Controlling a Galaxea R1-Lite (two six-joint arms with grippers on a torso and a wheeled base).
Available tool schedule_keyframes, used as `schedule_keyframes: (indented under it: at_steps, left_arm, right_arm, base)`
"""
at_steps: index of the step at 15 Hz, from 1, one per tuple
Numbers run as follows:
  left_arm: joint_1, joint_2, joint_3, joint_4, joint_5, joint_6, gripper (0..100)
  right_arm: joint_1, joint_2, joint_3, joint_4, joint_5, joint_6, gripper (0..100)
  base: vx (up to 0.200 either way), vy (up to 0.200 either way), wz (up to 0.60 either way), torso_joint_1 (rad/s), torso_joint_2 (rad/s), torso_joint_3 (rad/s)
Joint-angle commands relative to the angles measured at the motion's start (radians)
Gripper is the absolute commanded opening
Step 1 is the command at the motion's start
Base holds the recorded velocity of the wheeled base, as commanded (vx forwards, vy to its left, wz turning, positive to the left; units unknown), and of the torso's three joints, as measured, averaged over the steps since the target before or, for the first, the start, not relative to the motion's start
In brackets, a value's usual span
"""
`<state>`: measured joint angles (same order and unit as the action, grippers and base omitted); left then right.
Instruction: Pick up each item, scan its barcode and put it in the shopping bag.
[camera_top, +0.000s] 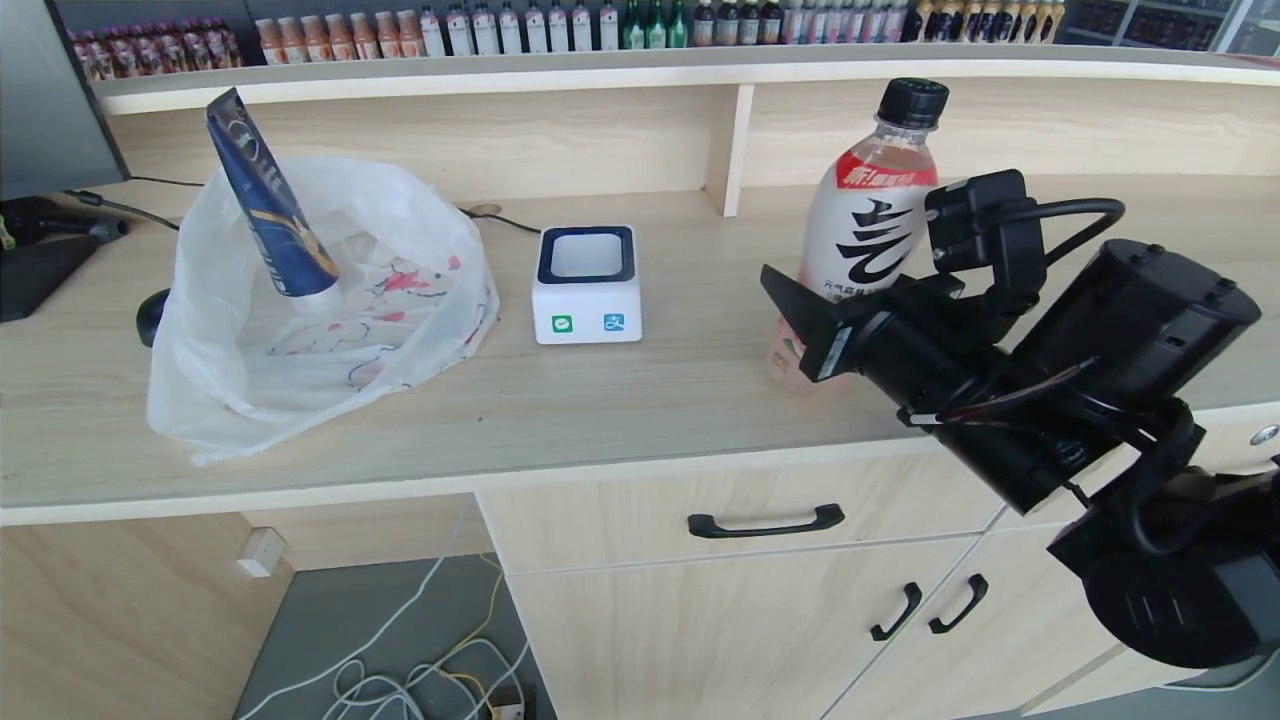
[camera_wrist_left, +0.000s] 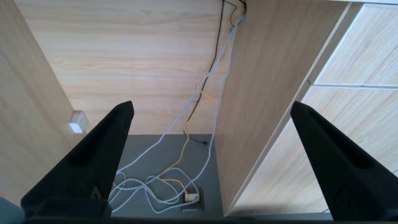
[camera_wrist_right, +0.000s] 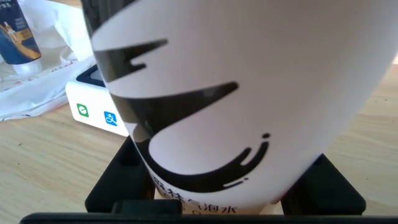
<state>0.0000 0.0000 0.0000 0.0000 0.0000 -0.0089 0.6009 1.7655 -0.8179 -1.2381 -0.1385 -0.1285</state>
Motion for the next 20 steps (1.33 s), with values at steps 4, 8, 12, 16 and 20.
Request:
schedule_keyframes:
  at_steps: [4, 8, 12, 16, 20]
  left_arm:
    - [0.0, 0.0, 0.0, 0.0, 0.002, 0.0, 100]
    - [0.0, 0.0, 0.0, 0.0, 0.0, 0.0, 100]
    - [0.0, 0.0, 0.0, 0.0, 0.0, 0.0, 100]
    - [0.0, 0.0, 0.0, 0.0, 0.0, 0.0, 100]
    - [0.0, 0.0, 0.0, 0.0, 0.0, 0.0, 100]
  right_arm:
    - [-0.003, 0.055, -0.001, 0.003, 0.0, -0.002, 0]
    - [-0.007, 0.083, -0.047, 0.003, 0.0, -0.002, 0]
    - [-0.007, 0.083, -0.073, 0.002, 0.0, -0.002, 0]
    - [-0.006, 0.06, -0.127, 0.005, 0.0, -0.003, 0]
    - [-0.004, 0.066, -0.168, 0.008, 0.0, -0.003, 0]
  base:
    - [0.0, 0.0, 0.0, 0.0, 0.0, 0.0]
    - [0.0, 0.0, 0.0, 0.0, 0.0, 0.0]
    - [0.0, 0.0, 0.0, 0.0, 0.0, 0.0]
    - [0.0, 0.0, 0.0, 0.0, 0.0, 0.0]
    - [0.0, 0.0, 0.0, 0.0, 0.0, 0.0]
